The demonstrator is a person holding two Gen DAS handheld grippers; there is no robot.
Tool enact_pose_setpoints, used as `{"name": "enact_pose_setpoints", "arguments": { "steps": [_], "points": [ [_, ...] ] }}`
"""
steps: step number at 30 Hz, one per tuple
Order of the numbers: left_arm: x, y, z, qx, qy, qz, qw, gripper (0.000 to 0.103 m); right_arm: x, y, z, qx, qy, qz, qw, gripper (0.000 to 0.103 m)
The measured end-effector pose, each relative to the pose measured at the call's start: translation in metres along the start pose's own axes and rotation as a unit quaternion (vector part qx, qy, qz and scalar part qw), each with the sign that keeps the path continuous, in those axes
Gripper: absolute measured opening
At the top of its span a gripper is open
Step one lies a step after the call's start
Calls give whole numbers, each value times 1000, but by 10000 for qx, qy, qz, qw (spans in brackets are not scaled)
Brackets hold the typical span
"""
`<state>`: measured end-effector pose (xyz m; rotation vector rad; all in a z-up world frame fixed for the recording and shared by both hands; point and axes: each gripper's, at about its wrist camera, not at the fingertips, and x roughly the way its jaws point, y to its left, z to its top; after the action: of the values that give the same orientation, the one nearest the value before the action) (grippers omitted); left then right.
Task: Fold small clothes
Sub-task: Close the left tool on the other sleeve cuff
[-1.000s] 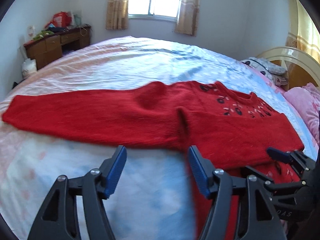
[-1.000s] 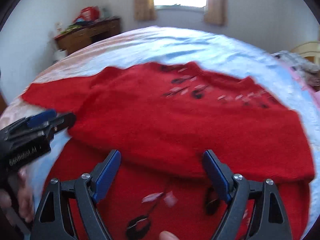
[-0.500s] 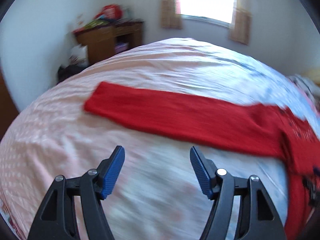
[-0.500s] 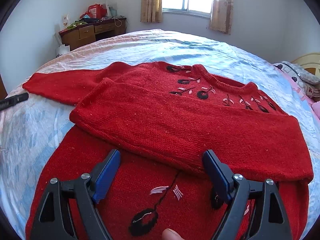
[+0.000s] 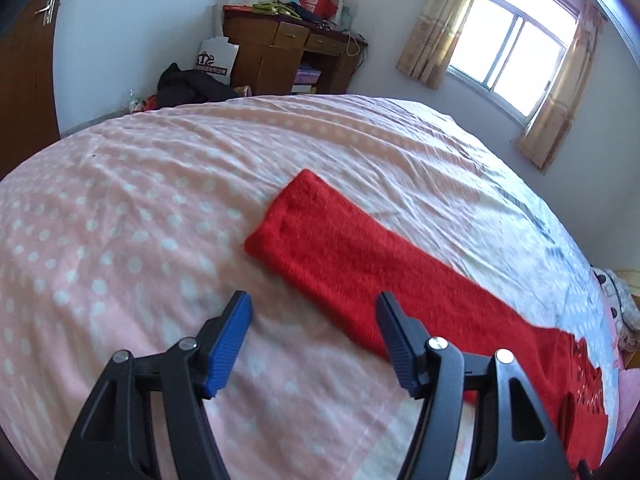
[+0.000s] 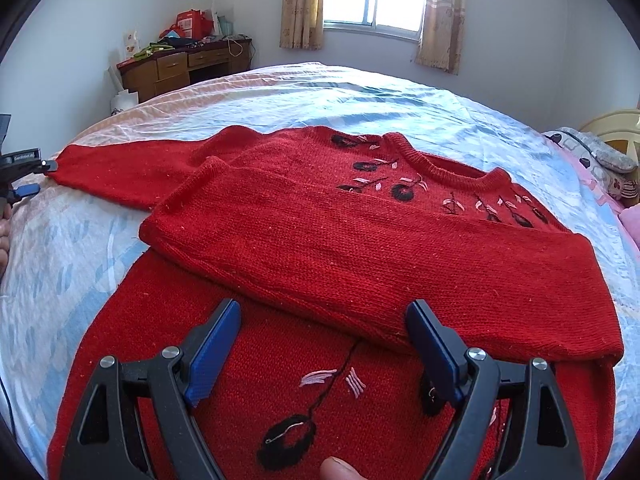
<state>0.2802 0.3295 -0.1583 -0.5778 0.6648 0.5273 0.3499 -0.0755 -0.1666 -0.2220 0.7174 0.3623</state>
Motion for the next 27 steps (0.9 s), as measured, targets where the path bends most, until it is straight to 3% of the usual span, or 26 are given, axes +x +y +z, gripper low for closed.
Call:
{"name": "enact_pose_setpoints", "arguments": {
  "steps": [9, 13, 14, 20, 27],
  "points": [
    [14, 7, 18, -332, -71, -94, 9994, 60, -2, 2, 0, -33, -35, -73, 10000, 85],
    [21, 6, 23, -297, 45, 22, 9995, 22, -1, 2, 0, -16, -15, -86, 10000, 87],
    [23, 7, 23, -319, 76, 73, 9994, 16, -1, 2, 0, -16, -15, -90, 10000, 87],
    [21, 9, 26, -361, 130, 151, 9992, 7, -1, 2, 0, -12, -16, -93, 10000, 87],
    [13, 0, 30, -204, 130, 51, 9997, 5, -1, 1, 0, -10, -15, -93, 10000, 87]
  ]
}}
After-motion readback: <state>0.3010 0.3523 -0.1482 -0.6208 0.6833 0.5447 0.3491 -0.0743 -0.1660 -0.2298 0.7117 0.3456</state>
